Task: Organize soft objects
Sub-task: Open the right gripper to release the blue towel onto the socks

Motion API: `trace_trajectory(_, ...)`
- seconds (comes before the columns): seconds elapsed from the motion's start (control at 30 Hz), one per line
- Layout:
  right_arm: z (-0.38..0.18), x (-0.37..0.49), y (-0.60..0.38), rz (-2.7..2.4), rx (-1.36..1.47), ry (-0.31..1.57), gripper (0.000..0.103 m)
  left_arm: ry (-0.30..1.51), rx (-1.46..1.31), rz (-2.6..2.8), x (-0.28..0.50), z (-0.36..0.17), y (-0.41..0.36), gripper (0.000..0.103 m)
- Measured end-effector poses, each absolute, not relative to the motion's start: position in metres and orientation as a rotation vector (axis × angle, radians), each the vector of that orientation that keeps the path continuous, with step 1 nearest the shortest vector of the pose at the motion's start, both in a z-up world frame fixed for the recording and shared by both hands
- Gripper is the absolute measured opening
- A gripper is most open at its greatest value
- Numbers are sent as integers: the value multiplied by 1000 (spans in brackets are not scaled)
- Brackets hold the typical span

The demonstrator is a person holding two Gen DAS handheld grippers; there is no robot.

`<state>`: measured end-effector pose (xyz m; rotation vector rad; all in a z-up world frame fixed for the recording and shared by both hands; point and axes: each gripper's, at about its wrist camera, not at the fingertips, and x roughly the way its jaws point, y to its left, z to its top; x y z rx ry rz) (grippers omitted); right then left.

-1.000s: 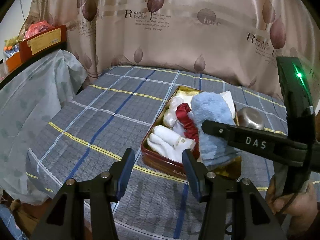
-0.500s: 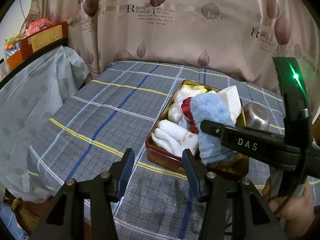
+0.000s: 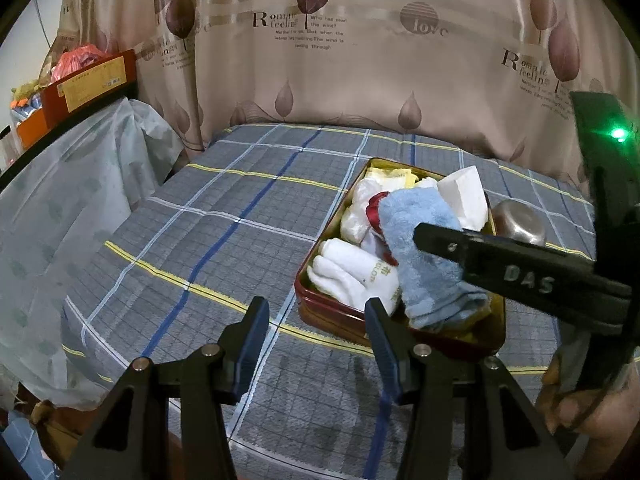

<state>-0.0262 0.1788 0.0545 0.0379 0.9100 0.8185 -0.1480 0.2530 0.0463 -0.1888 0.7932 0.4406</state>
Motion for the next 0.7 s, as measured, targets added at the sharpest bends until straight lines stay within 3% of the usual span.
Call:
trace_trajectory(0.13,66,-33,167,818,58,868,49,778,-184,442,-149,49,252,51)
trace_trajectory(0.17,72,-38,162,815,57,843,56,771,-180,442,-150,50,251,51)
trace_trajectory(0.2,76,-43,158,809,53,820,72,761,-175,440,-151,51,250,51)
trace_trajectory(0.27,89,-61,145,770,38,730,91,735,-167,426,-153,53,248,51)
trace_trajectory(0.3,95,-70,138,741,30,676,95,719,-161,415,-154,54,246,51)
trace_trajectory(0.5,116,-114,113,582,-27,452,102,652,-130,372,-159,58,233,51)
trace_trajectory(0.7,117,-131,94,461,6,396,102,571,-101,349,-167,68,220,52)
